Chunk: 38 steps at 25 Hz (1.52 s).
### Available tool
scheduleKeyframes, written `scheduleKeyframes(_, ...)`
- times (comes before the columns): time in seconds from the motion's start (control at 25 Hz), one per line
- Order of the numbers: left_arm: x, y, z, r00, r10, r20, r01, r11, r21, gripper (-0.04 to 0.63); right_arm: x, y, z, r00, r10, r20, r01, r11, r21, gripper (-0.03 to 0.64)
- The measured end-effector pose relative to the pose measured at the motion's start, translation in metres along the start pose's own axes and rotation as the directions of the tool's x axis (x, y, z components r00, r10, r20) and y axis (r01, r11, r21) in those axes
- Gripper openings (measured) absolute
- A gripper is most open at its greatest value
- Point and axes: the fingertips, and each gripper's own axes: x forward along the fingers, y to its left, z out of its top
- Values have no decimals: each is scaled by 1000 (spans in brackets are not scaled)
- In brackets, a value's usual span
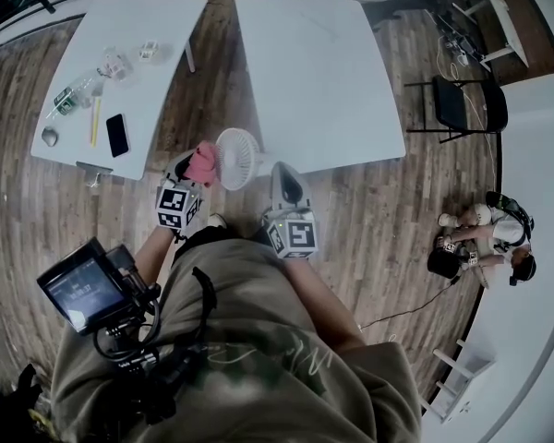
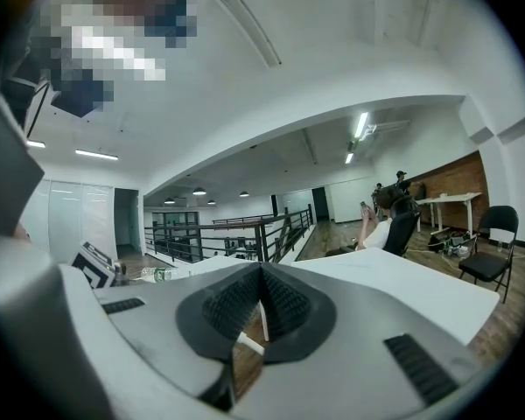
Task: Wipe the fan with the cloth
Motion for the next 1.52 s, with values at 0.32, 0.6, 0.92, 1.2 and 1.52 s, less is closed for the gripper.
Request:
scheduleKeyframes(0.32,-3,-50,118,977,-97,192,89,995,52,63,4,3,6,999,33,12,-33,999,15,12)
scheduleKeyframes(0.6,16,-80,110,977,-150,155,141,988,71,63,-6,-7,13,999,25,39,-26,999,29,12)
scheduleKeyframes(0.92,25,-83,102,979,-151,140,141,987,74,64,-3,5,-3,994,108,-25,-107,994,37,12)
scheduleKeyframes(1.2,29,-76,101,980,-142,137,132,988,80,66,-4,3,-8,993,114,-44,-111,992,51,12)
scheduleKeyframes(1.52,30,-69,95,980,-138,142,127,989,79,66,-2,-4,-13,994,95,-52,-91,994,63,12)
